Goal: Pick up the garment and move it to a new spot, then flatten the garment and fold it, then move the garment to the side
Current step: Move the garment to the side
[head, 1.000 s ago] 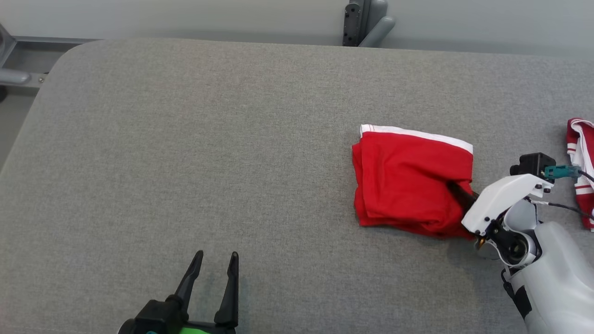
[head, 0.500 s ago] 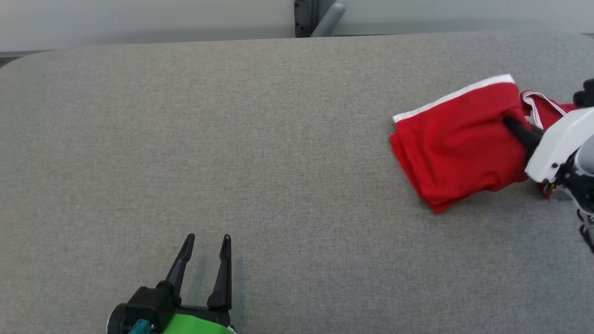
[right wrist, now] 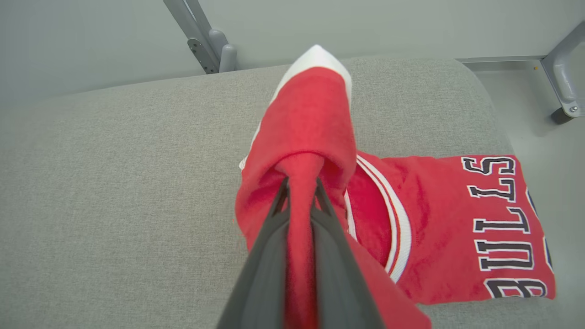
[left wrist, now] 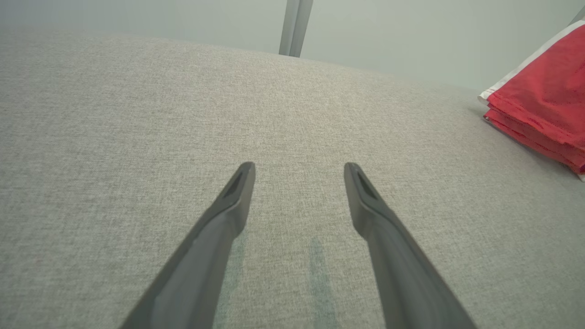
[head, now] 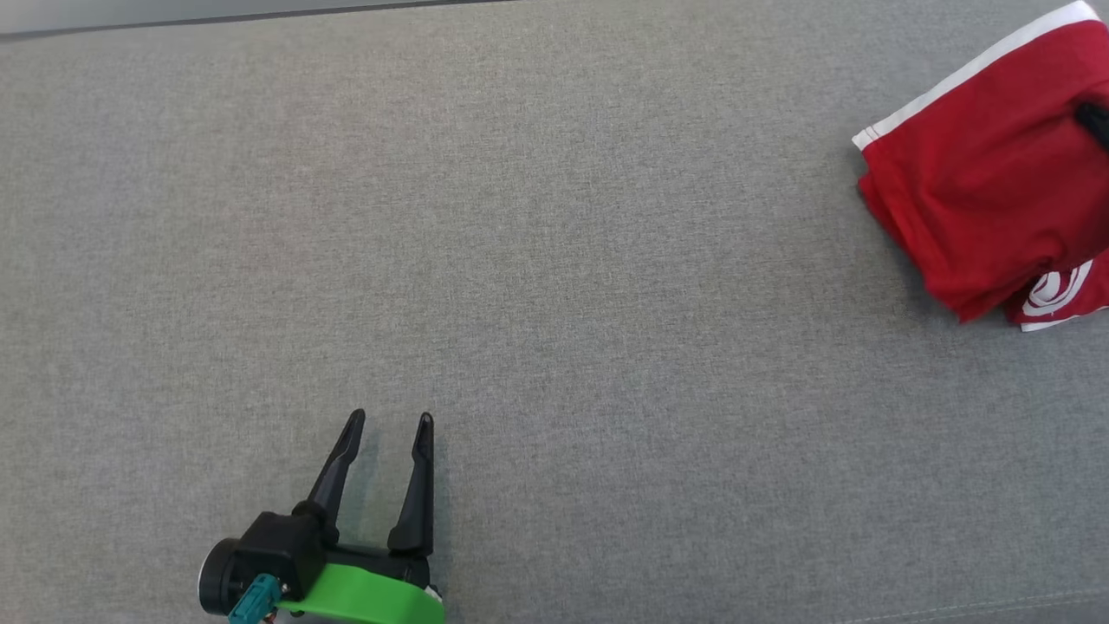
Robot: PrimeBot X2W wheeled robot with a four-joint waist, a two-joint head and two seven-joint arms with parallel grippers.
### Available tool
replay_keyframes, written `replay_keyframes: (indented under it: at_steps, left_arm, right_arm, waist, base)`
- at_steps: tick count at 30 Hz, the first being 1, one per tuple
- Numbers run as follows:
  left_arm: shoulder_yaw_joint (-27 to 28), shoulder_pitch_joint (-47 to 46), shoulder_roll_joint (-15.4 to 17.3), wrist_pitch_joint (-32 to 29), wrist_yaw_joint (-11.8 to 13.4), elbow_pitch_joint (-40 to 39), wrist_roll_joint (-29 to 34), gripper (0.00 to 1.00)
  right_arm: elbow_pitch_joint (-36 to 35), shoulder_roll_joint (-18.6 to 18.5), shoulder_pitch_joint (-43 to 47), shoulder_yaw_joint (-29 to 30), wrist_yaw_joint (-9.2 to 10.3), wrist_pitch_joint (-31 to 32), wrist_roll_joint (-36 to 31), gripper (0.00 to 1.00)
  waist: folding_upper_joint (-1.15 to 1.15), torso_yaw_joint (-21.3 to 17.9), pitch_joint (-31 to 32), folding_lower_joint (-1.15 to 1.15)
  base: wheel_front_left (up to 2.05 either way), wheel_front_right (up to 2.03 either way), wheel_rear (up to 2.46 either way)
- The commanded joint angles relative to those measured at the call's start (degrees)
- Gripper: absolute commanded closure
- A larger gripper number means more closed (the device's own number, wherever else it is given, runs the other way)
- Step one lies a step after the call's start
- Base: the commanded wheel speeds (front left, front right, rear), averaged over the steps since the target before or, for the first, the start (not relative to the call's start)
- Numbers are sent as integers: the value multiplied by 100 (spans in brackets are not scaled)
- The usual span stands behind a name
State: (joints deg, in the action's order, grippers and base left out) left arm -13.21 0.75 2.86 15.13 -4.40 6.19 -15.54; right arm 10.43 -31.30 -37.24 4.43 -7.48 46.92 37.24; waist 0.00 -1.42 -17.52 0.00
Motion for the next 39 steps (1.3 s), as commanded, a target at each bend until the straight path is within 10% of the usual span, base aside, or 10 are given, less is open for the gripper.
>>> replay_keyframes:
  at_steps: [1,21,22,23,24,25,39]
  left_arm:
    - [76,-137,9,-2,-53,27,73,0]
    - [117,-268,8,-3,-151,8,328,0]
    - [114,-272,9,-3,-143,5,328,0]
    - [119,-273,9,-3,-130,2,328,0]
    - [119,-273,9,-3,-130,2,328,0]
    - [120,-272,9,-3,-121,-7,327,0]
    - [120,-184,9,-3,-27,-27,169,0]
  right_arm:
    - [-124,-38,135,442,-1,261,-176,100]
    - [1583,-761,50,822,1,-999,-2022,100]
    - [1715,-771,47,873,1,-1098,-2120,75]
    - [1804,-782,30,885,1,-1210,-2240,27]
    - [1804,-782,30,885,1,-1210,-2240,27]
    - [1912,-797,-3,941,1,-1322,-2360,0]
    - [2231,-301,-273,379,2,-3676,-2567,0]
  waist:
    - [0,54,-132,0]
    - [0,340,-573,0]
    - [0,353,-592,0]
    - [0,360,-604,0]
    - [0,360,-604,0]
    - [0,363,-619,0]
    - [0,255,-300,0]
  base:
    - [0,0,0]
    - [0,0,0]
    - [0,0,0]
    - [0,0,0]
    - [0,0,0]
    - [0,0,0]
    - [0,0,0]
